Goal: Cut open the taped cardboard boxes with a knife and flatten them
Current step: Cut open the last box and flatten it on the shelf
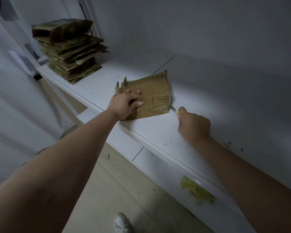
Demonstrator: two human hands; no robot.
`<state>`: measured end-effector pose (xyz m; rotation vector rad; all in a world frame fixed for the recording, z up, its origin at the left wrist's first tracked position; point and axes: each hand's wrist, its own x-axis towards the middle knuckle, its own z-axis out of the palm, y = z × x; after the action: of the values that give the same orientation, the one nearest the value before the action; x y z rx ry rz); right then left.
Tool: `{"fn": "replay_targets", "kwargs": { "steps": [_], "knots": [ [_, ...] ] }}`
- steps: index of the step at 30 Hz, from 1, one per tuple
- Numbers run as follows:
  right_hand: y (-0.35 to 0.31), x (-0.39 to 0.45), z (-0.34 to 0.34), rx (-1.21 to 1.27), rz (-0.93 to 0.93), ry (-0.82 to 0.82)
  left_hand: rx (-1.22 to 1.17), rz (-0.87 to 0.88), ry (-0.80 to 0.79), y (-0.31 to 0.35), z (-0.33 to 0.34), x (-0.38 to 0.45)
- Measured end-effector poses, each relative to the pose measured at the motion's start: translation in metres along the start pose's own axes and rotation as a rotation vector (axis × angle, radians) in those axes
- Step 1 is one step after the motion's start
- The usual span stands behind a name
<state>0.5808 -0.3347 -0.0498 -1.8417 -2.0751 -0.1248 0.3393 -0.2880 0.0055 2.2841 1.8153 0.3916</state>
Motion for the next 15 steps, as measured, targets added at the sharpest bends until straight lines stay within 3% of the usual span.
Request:
{"fn": "replay_targets", "kwargs": {
  "steps": [7, 12, 15],
  "knots": [
    [0.006, -0.008, 0.003, 0.159, 0.043, 0.377, 0.072, 0.018, -0.197, -0.007, -0.014, 0.000],
    [0.007, -0.008, 0.009, 0.153, -0.086, 0.478, 0.024, 0.052, -0.113, -0.006, -0.024, -0.007],
    [0.009, -0.005, 0.012, 0.194, -0.176, 0.436, 0.033, 0.052, -0.009, -0.005, -0.015, -0.009]
  ]
}}
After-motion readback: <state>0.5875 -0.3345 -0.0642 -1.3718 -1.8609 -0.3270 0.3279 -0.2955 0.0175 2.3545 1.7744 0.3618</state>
